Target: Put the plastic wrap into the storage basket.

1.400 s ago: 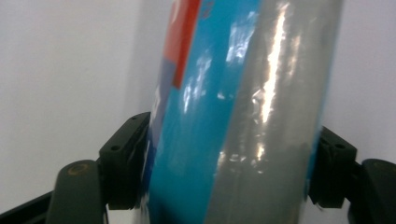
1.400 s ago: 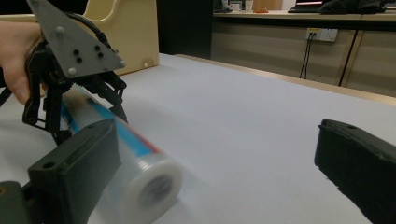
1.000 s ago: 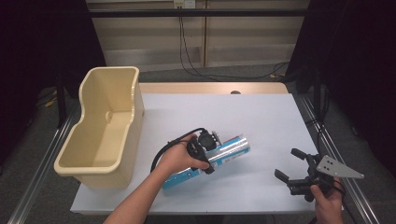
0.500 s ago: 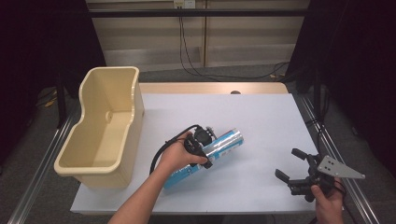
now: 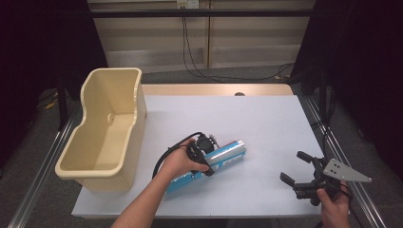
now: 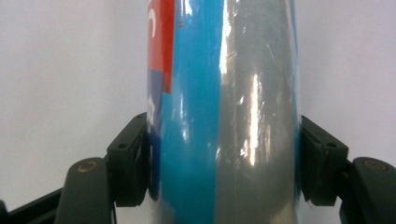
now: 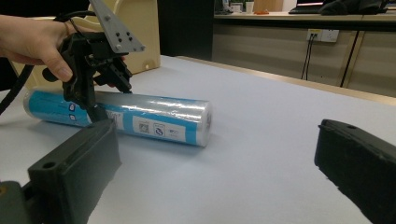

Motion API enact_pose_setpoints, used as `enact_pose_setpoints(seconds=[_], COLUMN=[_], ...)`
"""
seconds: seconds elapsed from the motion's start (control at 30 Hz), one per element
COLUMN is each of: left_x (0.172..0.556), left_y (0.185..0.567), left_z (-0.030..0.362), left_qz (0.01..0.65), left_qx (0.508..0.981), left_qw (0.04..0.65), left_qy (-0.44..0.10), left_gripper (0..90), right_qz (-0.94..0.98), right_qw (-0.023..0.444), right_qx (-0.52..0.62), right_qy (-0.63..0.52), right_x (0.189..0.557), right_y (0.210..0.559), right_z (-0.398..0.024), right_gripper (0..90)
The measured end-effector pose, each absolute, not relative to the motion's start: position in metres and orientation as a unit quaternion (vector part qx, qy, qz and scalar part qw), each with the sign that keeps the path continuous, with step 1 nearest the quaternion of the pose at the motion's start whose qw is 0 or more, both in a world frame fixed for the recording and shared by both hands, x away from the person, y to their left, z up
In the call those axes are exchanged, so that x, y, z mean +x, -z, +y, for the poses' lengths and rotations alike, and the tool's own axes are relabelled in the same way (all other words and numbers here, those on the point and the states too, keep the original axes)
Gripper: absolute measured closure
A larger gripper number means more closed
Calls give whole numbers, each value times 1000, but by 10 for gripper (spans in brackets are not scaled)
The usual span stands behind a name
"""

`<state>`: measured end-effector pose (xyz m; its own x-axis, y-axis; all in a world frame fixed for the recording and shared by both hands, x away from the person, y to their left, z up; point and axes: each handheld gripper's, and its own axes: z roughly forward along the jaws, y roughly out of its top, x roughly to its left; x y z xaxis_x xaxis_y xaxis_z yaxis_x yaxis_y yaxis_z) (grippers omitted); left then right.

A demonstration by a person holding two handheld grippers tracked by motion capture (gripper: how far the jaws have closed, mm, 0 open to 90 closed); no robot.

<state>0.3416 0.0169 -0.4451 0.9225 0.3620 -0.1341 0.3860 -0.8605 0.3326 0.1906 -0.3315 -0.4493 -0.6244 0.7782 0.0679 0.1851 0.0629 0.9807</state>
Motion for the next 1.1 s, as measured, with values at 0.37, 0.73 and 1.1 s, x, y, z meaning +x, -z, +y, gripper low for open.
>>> enact_pose_setpoints(seconds=[0.37,0.73,1.1], left_x=[336,342,344], left_y=[450,423,382], left_z=[22,25,39], left_qz=[191,220,250], left_qx=[970,966,958], left_qw=[150,130,141], left_qy=[28,34,27], left_gripper=[315,319,319], right_qz=[685,682,683], right_qw=[252,250,249], right_qx=[352,353,352], right_qy=[-586,-589,-589], right_x=[191,192,192], right_y=[449,450,449], right_z=[-330,-332,-330], right_gripper=[0,0,0])
